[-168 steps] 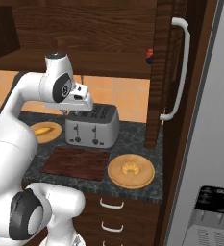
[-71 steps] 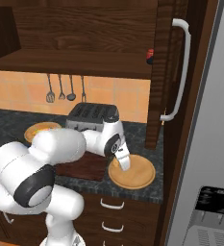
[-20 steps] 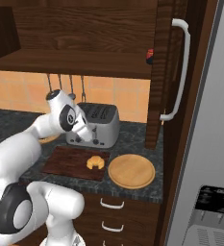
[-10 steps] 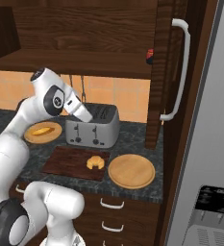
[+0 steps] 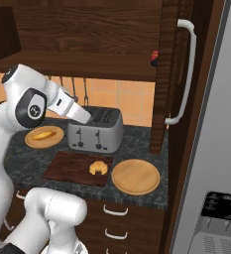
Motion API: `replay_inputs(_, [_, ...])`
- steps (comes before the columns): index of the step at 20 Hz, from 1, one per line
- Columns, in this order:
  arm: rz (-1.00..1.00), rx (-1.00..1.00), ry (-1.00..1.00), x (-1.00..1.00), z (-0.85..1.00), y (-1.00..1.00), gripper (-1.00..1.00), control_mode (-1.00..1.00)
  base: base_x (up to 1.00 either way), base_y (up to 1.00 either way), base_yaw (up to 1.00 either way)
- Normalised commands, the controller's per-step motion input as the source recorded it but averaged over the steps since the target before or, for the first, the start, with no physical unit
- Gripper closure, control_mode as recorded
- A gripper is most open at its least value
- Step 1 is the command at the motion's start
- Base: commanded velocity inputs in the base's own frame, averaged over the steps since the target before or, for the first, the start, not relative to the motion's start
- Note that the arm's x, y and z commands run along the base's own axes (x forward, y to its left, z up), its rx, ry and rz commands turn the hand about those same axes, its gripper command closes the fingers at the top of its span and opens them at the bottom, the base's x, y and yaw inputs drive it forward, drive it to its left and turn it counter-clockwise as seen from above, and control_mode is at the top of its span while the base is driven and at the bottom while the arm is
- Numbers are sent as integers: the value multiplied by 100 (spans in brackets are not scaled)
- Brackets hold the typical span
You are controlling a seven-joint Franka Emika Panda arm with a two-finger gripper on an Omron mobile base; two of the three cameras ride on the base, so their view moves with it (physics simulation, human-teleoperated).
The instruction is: From the different types of pastries on the counter, select a croissant and place it on the cutting board. Then retrieve a jar of jam from the cabinet and place it alongside the croissant on the cutting board.
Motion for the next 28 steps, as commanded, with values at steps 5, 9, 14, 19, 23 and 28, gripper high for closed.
replay_inputs(5, [2,-7,0,-12,100,-49,-100,-100,0,0,0])
replay_inputs(9, [0,-4,0,0,100,-46,-100,-100,0,0,0])
replay_inputs(14, [0,-3,0,0,97,-32,-100,-100,0,0,0])
replay_inputs(19, [-1,-1,-1,7,25,-3,-100,-100,0,0,0])
replay_inputs(23, [3,0,-12,15,3,-2,-100,-100,0,0,0])
replay_inputs(28, [24,12,-35,28,5,-8,-100,-100,0,0,0])
